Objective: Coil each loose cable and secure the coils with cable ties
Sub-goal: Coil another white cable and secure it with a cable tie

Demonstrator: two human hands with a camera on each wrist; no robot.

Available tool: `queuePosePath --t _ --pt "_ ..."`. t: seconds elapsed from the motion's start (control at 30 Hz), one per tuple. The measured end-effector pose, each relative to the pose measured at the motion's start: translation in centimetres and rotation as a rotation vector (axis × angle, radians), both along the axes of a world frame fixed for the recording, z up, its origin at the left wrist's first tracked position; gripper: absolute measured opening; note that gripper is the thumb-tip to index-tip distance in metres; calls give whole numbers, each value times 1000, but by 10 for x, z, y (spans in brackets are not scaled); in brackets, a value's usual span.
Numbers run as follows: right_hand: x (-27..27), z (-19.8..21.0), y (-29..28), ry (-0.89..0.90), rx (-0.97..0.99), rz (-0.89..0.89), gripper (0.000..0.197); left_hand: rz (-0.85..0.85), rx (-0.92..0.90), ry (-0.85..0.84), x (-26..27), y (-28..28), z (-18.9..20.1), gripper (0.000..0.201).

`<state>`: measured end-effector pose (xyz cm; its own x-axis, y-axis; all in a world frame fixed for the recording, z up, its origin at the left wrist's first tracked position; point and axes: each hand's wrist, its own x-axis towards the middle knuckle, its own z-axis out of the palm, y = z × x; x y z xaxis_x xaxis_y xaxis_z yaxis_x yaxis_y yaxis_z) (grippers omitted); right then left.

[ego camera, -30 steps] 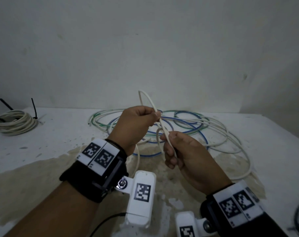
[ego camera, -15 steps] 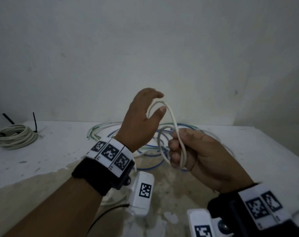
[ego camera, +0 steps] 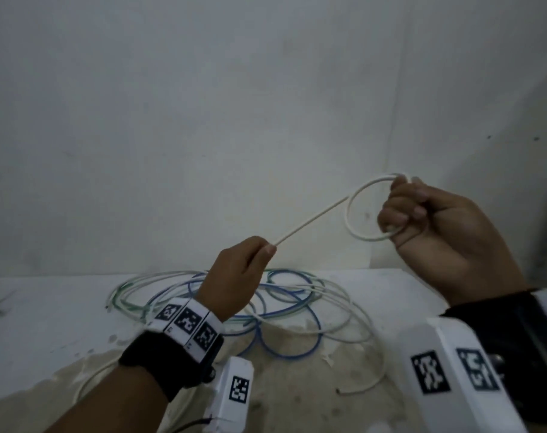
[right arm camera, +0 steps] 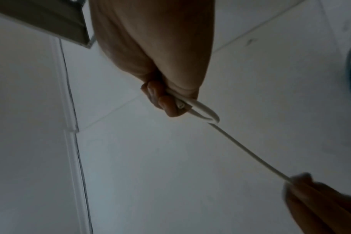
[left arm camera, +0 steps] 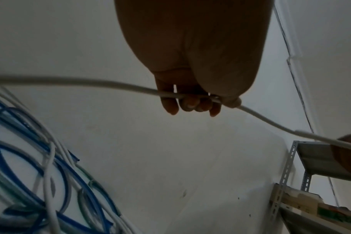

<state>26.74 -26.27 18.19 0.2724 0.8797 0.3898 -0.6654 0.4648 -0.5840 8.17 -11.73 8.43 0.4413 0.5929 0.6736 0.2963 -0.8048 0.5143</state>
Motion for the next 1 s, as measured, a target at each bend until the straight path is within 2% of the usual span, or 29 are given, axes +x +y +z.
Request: queuePosePath --t 0.1,0.17,0.23,0.3,0.37,0.5,0.6,0.7,0.87,1.0 --pt "31 13 -5 113 80 -90 48 66 45 89 -13 10 -6 17" --pt "45 15 -5 160 60 -120 60 127 47 99 -27 20 -13 19" --pt "44 13 1 103 -77 -168 54 185 90 148 -36 25 -18 29" --pt "31 6 12 -19 -250 -235 28 210 195 256 -42 23 -18 40" --pt "19 -6 24 -110 -371 -223 13 166 316 321 -46 15 -12 39" --pt "5 -35 52 -205 -513 -197 26 -69 386 356 -54 -9 1 30" --pt "-9 -57 67 -269 -576 -135 27 -257 320 281 -56 -27 11 29" --pt "-31 -74 74 -326 -600 -53 23 -326 270 200 -57 -44 23 21" --pt "-74 -87 63 -552 -532 61 23 -266 96 13 -59 -48 36 6" --pt "-94 -91 52 -569 -413 186 19 -132 -43 -161 -61 -37 38 13"
